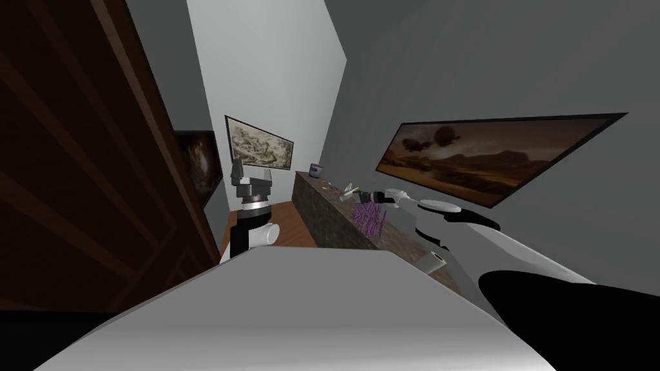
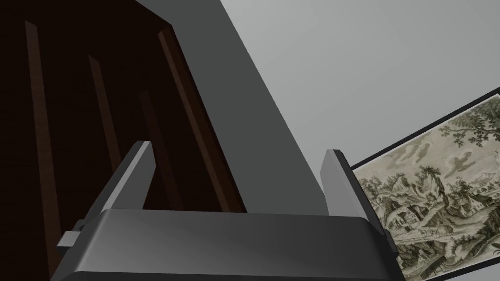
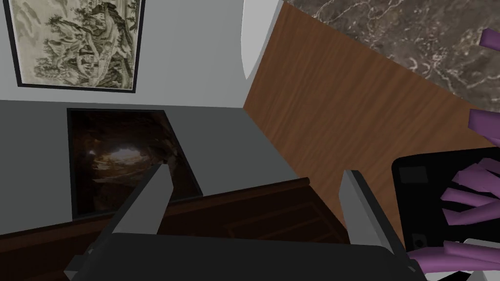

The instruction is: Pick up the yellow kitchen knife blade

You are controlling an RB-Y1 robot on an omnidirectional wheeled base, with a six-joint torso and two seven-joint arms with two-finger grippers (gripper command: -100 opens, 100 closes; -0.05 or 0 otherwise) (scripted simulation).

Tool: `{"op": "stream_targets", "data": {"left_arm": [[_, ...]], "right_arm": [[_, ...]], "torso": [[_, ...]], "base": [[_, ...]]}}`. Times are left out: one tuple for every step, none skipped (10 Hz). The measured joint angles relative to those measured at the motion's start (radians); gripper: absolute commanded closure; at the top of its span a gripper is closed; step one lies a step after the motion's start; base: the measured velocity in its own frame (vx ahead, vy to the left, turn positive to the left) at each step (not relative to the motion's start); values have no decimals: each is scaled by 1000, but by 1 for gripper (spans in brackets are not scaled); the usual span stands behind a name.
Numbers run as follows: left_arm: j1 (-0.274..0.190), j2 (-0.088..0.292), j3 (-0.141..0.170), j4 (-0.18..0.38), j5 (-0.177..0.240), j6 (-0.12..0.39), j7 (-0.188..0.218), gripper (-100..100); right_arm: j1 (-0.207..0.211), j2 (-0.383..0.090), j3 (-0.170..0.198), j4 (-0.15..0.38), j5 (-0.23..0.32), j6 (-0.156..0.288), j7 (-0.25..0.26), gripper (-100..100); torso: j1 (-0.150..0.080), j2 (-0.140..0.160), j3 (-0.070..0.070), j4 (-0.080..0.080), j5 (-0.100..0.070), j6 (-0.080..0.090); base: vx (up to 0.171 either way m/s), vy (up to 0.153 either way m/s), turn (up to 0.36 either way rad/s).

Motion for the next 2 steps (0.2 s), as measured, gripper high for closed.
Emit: {"op": "stream_targets", "data": {"left_arm": [[0, 0, 0, 0, 0, 0, 0, 0], [0, 0, 0, 0, 0, 0, 0, 0]], "right_arm": [[-15, -14, 25, 43, 27, -9, -23, -100], [-20, 13, 51, 26, 55, 8, -53, -100]], "torso": [[-2, -1, -2, -3, -1, 4], [-9, 0, -2, -6, -2, 10]], "base": [[-41, -47, 149], [-23, -29, 115]]}}
